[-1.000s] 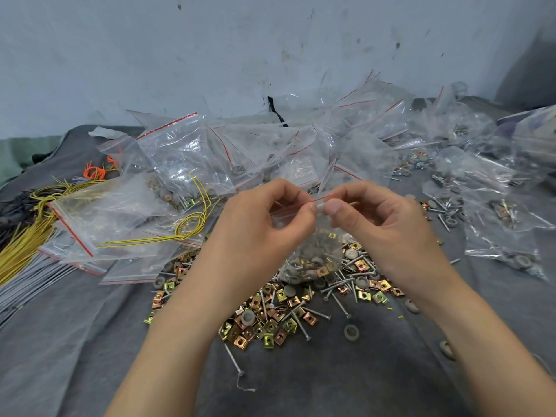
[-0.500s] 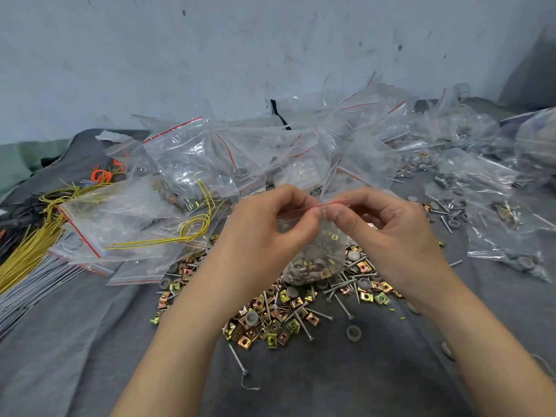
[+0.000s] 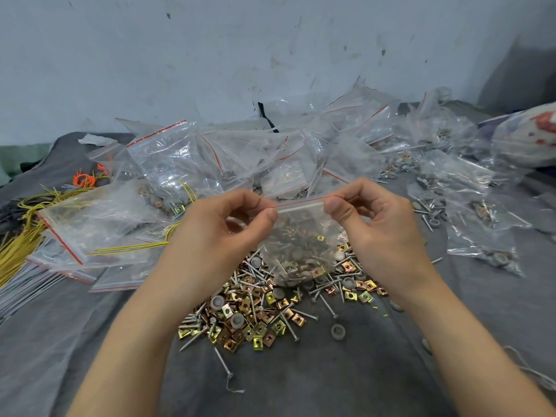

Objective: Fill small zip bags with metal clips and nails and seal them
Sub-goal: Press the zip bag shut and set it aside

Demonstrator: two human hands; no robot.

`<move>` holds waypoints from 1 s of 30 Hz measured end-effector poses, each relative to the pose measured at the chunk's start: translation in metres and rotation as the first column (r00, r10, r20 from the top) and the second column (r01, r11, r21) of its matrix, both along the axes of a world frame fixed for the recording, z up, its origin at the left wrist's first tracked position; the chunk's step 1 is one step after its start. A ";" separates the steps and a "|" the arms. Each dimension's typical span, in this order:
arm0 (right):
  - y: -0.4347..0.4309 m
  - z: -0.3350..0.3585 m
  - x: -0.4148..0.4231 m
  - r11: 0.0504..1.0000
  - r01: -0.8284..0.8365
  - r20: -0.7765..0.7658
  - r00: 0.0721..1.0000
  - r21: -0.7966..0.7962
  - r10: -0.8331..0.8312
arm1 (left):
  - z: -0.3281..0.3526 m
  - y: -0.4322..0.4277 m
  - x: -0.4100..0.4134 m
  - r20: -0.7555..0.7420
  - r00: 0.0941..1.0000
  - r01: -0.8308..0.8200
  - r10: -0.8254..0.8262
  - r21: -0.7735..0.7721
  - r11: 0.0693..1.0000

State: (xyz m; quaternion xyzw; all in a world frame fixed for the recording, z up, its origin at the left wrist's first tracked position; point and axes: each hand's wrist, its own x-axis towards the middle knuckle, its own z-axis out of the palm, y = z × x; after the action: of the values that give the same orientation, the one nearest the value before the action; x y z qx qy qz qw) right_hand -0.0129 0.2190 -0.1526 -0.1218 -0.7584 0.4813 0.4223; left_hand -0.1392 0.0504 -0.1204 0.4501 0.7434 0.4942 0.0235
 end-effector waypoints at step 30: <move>-0.015 0.031 -0.002 0.966 -0.115 0.132 0.988 0.231 0.086 | 0.002 0.010 0.012 -0.029 0.999 0.037 -0.033 0.147 0.988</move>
State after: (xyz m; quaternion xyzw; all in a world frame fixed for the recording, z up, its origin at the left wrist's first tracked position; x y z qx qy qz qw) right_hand -0.0145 0.2042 -0.1217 -0.0606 -0.8400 0.3994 0.3622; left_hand -0.1269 0.0608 -0.1181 0.4699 0.6972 0.5413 -0.0109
